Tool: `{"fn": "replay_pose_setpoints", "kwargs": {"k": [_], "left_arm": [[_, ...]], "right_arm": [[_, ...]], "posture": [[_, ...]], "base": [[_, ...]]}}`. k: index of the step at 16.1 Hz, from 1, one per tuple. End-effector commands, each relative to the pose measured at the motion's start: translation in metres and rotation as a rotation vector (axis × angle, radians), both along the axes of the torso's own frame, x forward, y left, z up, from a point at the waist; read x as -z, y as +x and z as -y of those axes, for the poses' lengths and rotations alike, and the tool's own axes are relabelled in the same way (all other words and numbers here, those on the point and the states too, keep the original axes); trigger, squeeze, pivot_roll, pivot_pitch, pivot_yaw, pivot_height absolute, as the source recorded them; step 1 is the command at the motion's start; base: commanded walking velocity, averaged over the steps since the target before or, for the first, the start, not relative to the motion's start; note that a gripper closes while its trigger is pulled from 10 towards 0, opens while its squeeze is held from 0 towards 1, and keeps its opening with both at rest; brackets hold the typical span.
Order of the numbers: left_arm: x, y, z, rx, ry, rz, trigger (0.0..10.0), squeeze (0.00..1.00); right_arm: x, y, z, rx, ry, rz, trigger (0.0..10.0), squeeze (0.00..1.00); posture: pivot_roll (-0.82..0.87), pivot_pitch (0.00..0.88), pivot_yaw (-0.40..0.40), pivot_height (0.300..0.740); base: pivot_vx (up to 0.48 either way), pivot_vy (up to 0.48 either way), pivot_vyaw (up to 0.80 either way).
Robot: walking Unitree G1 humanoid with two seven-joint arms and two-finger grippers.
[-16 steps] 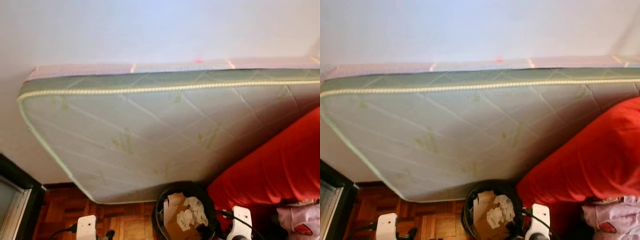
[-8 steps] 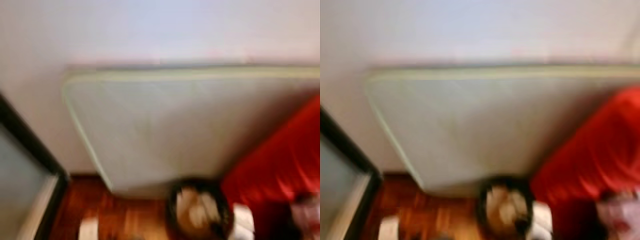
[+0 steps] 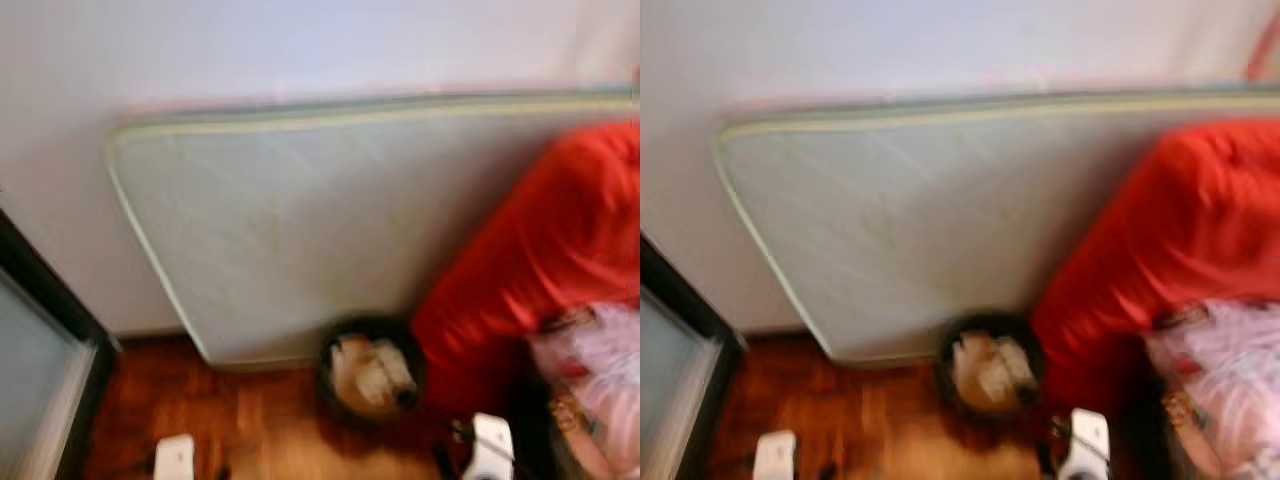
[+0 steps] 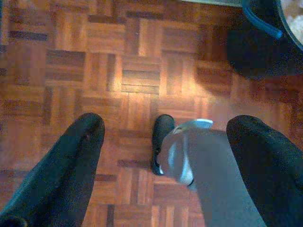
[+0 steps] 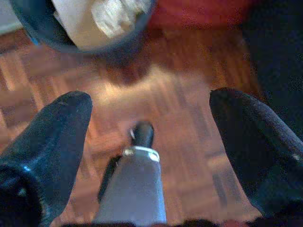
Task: Clean up the room
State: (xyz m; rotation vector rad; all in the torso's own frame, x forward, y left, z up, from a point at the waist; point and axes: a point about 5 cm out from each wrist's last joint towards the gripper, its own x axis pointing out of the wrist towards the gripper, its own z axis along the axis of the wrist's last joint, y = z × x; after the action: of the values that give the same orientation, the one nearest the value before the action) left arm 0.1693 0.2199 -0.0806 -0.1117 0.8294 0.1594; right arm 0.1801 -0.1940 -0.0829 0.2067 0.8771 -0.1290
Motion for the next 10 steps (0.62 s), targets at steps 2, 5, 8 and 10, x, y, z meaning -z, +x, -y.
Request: {"fn": "replay_pose_setpoints", "kwargs": {"k": [2, 5, 8, 10], "left_arm": [[0.002, -0.004, 0.001, 0.009, 0.005, -0.015, 10.0, 0.00], [0.002, 0.000, 0.011, 0.012, -0.003, -0.006, 10.0, 0.00], [0.002, 0.002, 0.013, 0.015, -0.005, -0.009, 10.0, 0.00], [-0.001, 0.008, 0.010, 0.016, 0.000, -0.010, 10.0, 0.00]], "right_arm": [[0.001, 0.000, -0.004, -0.001, 0.015, -0.006, 10.0, 0.00], [0.000, 0.001, -0.003, 0.002, 0.013, -0.003, 10.0, 0.00], [-0.002, 0.005, -0.003, -0.018, 0.010, 0.008, 10.0, 0.00], [-0.005, 0.011, -0.002, -0.011, 0.009, 0.022, 10.0, 0.00]], "posture": [[0.19, 0.102, -0.048, 0.740], [0.18, 0.100, -0.054, 0.740], [0.18, 0.071, -0.055, 0.740], [0.17, 0.031, -0.051, 0.740]], "base": [[-0.272, 0.000, 0.00], [-0.273, 0.000, 0.00], [-0.180, 0.000, 0.00], [0.000, 0.000, 0.00]]}}
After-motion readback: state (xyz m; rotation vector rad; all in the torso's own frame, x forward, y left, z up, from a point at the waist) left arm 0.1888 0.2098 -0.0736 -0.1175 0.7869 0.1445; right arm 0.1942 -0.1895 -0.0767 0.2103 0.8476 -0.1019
